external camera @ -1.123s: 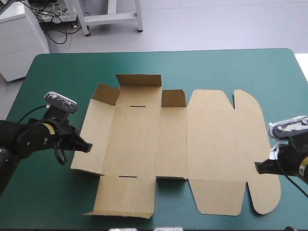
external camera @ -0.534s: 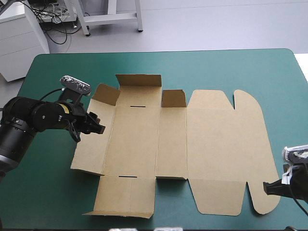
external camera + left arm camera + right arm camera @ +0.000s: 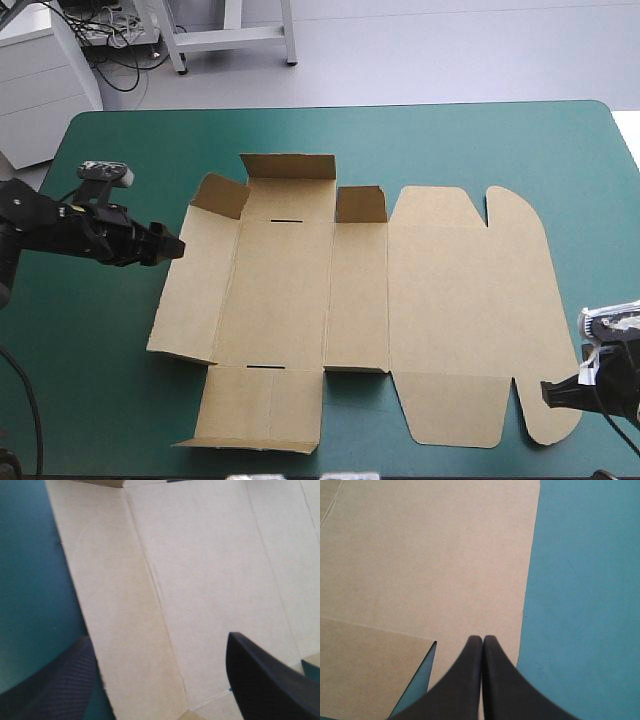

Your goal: Fold the box

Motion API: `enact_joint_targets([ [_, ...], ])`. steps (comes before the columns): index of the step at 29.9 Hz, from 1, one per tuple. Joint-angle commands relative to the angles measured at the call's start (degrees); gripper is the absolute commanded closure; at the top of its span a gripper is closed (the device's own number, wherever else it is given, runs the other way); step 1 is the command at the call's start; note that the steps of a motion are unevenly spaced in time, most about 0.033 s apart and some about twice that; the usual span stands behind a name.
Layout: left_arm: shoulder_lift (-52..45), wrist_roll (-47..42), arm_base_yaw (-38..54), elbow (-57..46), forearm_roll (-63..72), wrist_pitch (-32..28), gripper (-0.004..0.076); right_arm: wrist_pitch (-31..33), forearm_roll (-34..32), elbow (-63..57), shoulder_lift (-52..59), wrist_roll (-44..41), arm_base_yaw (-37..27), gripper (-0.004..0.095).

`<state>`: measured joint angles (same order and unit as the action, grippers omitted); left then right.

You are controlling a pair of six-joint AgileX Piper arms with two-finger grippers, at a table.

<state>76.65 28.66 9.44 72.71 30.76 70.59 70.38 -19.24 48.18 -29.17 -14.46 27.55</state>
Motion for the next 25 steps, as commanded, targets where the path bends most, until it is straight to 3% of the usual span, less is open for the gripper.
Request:
enact_joint_targets([
  [1,0.27,2.1,5.11,1.62,4.35,3.88,0.02,-3.73,-1.61,1.28,-0.35,1.28,-0.26,0.0931],
  [16,16.4,5.9,8.61,1.62,7.82,4.24,0.02,-3.73,-2.51,1.28,-0.35,1.23,-0.26,0.0931],
  [25,17.28,8.56,8.61,-4.31,11.9,4.24,0.02,-3.73,-2.68,1.28,-0.35,1.23,-0.26,0.0931],
])
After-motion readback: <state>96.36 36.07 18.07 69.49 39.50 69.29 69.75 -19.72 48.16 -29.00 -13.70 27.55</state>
